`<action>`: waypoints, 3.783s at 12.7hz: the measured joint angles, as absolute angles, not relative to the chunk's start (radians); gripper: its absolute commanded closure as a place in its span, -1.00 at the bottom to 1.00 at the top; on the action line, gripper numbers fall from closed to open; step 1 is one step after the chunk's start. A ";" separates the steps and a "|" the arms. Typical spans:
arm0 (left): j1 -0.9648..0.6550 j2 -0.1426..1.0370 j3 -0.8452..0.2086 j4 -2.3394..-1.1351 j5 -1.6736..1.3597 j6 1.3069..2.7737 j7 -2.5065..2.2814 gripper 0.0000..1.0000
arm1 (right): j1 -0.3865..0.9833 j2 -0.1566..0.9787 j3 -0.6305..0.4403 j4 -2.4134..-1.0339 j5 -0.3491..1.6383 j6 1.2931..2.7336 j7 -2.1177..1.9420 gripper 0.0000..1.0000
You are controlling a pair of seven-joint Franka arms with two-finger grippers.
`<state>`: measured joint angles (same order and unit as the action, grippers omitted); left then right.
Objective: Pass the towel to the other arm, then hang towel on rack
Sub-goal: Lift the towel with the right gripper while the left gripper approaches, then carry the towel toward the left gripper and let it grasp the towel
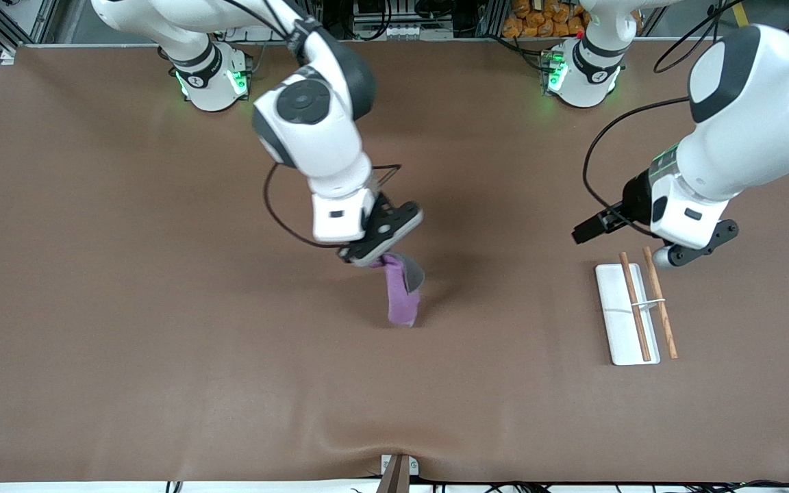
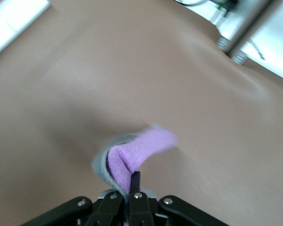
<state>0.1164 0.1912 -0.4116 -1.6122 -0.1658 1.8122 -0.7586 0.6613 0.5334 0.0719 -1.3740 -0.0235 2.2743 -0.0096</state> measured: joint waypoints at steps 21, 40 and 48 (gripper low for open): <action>-0.023 0.449 -0.415 -1.623 -0.340 2.000 -1.325 -1.00 | 0.817 0.616 0.055 -1.317 -0.023 2.463 -0.010 1.00; -0.057 0.485 -0.416 -1.643 -0.341 1.920 -1.406 0.18 | 0.818 0.616 0.057 -1.314 -0.022 2.463 -0.009 1.00; -0.038 0.483 -0.414 -1.631 -0.380 1.920 -1.405 1.00 | 0.818 0.616 0.057 -1.314 -0.022 2.463 -0.009 1.00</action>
